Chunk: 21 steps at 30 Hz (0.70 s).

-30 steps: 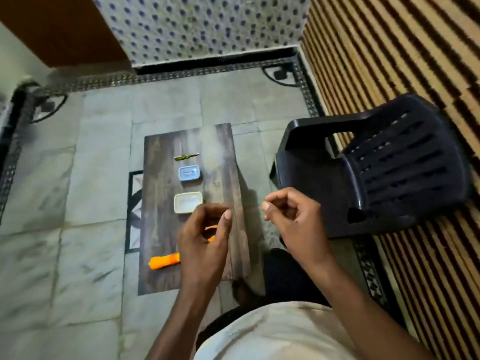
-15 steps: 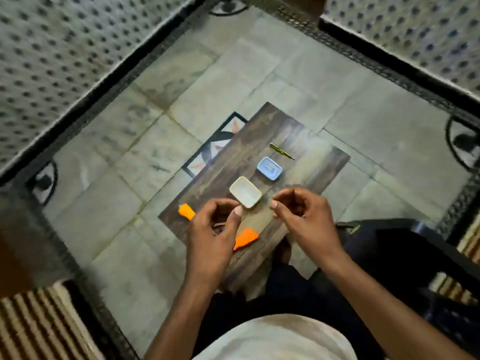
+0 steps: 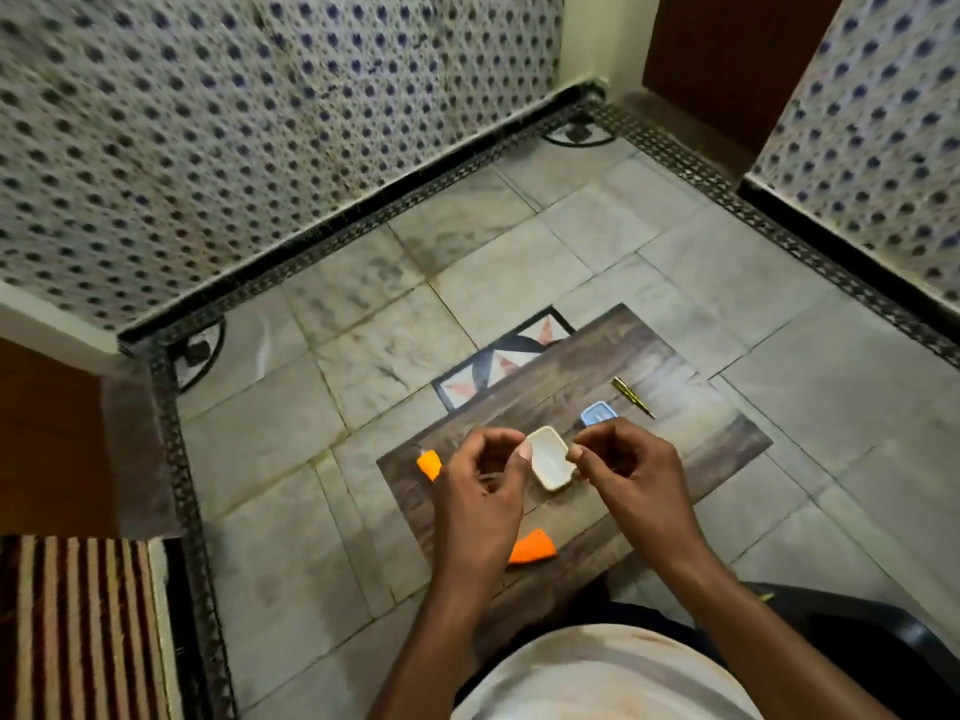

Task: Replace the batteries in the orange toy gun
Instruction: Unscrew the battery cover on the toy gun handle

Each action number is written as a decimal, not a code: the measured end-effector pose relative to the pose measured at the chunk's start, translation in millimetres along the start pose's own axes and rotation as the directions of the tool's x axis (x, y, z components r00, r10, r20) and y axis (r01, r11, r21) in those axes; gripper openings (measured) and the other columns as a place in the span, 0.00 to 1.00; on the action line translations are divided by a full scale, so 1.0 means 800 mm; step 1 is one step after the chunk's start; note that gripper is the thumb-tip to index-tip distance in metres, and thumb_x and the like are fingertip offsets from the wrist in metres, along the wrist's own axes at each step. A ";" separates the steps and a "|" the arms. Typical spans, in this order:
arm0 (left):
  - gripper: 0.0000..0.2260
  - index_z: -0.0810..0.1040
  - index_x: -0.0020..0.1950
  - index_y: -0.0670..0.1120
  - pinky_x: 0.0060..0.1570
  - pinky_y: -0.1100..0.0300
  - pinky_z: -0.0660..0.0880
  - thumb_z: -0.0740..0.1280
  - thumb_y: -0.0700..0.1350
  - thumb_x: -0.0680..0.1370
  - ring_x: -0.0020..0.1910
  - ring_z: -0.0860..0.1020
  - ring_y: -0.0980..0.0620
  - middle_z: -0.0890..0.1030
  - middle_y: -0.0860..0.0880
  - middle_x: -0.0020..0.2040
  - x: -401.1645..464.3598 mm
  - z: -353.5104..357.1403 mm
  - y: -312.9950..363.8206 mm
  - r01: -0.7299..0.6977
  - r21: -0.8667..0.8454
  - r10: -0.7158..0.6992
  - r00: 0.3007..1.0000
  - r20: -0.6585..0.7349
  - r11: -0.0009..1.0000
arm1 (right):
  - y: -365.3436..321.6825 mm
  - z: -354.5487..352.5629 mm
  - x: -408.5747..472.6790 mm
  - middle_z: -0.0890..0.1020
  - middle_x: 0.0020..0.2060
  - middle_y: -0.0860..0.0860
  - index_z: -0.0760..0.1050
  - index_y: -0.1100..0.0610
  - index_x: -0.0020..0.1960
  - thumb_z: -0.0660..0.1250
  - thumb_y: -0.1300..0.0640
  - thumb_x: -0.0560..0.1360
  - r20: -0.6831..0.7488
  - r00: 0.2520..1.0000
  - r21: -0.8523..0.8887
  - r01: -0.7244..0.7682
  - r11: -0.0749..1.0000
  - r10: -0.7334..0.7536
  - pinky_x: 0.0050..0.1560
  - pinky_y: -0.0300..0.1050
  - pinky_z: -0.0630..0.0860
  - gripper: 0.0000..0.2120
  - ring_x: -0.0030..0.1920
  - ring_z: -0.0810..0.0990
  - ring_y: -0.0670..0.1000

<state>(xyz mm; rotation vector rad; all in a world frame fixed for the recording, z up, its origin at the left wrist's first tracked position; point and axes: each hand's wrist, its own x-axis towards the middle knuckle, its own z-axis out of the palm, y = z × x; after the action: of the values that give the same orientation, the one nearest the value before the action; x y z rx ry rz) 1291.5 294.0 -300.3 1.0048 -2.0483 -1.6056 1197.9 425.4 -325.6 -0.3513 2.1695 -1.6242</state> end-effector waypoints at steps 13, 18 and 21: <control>0.04 0.83 0.47 0.49 0.48 0.62 0.79 0.72 0.40 0.79 0.46 0.84 0.54 0.85 0.55 0.43 0.015 0.021 -0.040 0.063 -0.113 -0.075 0.991 -0.106 0.992 | 0.002 -0.009 0.050 0.86 0.39 0.52 0.82 0.58 0.48 0.74 0.62 0.76 0.094 0.995 -0.041 0.040 0.998 -0.036 0.42 0.51 0.83 0.02 0.38 0.86 0.50; 0.05 0.83 0.48 0.50 0.49 0.59 0.79 0.73 0.40 0.79 0.47 0.84 0.53 0.85 0.54 0.44 0.038 0.070 -0.040 0.118 -0.104 -0.142 0.952 -0.272 0.988 | 0.024 -0.034 0.115 0.86 0.39 0.53 0.81 0.59 0.47 0.73 0.64 0.77 0.245 0.969 -0.028 0.025 0.999 -0.017 0.44 0.57 0.83 0.02 0.38 0.86 0.51; 0.04 0.83 0.48 0.48 0.49 0.49 0.81 0.73 0.39 0.79 0.46 0.84 0.51 0.85 0.53 0.43 0.055 0.118 -0.052 0.223 -0.141 -0.261 0.886 -0.384 0.965 | 0.048 -0.050 0.175 0.86 0.40 0.53 0.81 0.60 0.47 0.73 0.64 0.77 0.364 0.931 -0.012 -0.015 1.000 0.018 0.42 0.50 0.83 0.02 0.38 0.86 0.50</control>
<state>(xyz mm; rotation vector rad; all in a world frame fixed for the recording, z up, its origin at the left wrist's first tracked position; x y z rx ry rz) 1212.5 324.1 -374.4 1.4647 -1.6092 -1.4411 1057.3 410.2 -376.4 -0.5859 1.8925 -1.4088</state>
